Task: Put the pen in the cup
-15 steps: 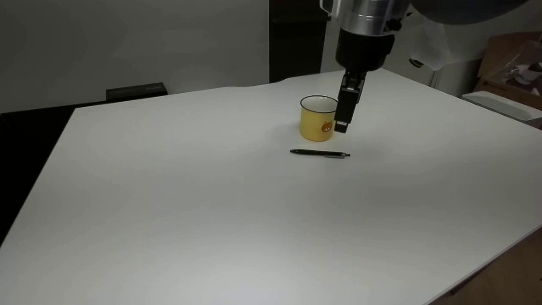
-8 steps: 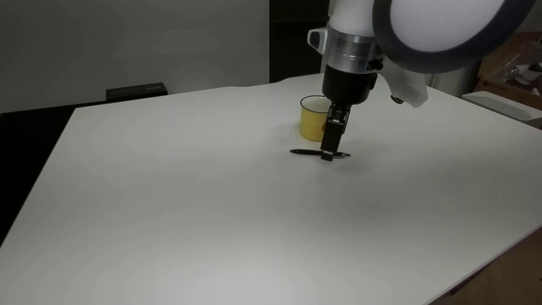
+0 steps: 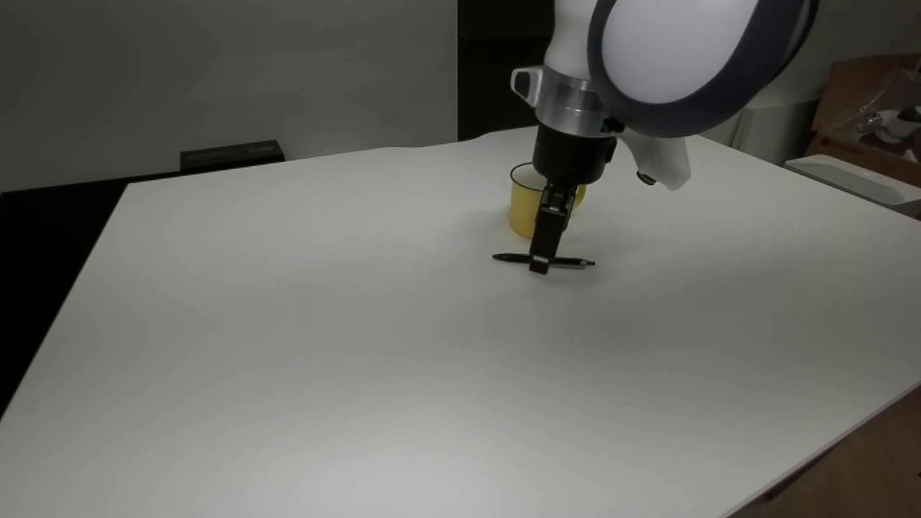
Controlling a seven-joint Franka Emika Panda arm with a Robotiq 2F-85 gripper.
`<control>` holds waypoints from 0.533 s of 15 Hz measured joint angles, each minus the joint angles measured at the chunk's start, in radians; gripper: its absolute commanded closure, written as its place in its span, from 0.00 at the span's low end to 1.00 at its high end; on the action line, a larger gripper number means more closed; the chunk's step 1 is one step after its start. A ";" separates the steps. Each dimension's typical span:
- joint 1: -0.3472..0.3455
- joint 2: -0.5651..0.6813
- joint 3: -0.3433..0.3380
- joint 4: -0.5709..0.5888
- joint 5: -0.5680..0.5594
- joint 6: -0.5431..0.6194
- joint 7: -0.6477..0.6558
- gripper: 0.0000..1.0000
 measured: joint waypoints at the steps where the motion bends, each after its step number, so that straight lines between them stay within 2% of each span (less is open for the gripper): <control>1: -0.012 0.009 0.006 0.012 0.002 -0.002 -0.010 0.00; 8: -0.054 0.033 0.042 0.053 0.019 -0.029 -0.046 0.00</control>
